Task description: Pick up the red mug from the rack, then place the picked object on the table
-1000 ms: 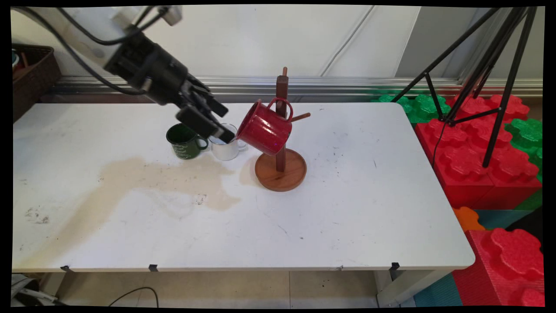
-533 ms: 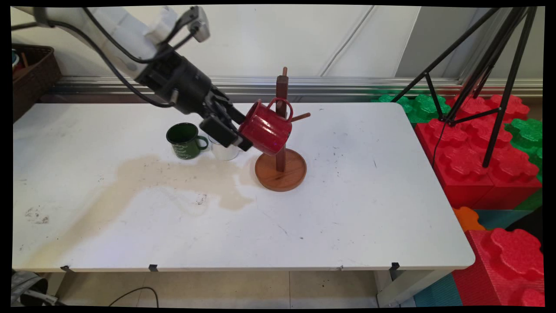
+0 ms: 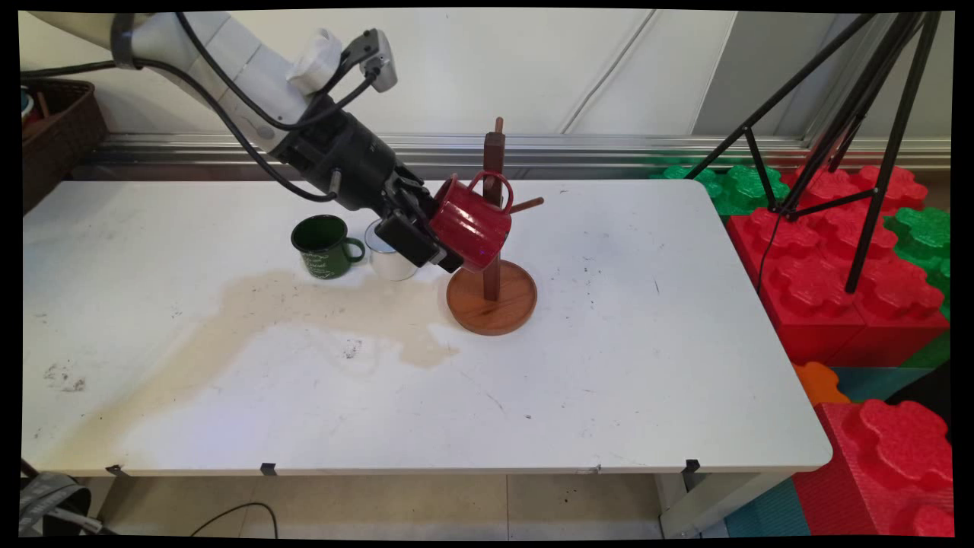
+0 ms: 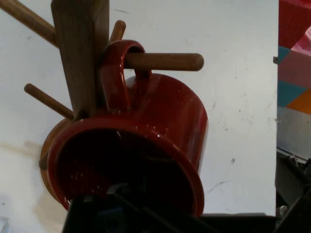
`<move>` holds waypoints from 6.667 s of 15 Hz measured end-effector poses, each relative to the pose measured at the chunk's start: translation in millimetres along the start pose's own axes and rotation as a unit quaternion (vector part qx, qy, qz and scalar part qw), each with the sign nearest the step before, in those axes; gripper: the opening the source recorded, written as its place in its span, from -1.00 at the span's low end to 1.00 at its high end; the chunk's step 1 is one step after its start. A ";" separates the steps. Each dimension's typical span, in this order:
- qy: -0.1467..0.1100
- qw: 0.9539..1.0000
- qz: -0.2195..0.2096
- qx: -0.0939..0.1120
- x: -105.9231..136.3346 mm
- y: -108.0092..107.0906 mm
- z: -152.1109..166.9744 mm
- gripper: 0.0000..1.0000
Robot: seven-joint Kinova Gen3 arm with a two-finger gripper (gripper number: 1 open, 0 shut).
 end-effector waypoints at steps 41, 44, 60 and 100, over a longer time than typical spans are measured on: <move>-0.006 1.000 0.010 -0.001 -5.7 65.7 -96.7 -1.00; -0.039 0.999 0.021 0.009 -13.5 73.9 -112.6 -1.00; -0.215 0.972 0.061 0.067 -79.2 51.4 -121.2 -1.00; -0.269 0.956 0.002 0.114 -77.0 11.0 74.0 1.00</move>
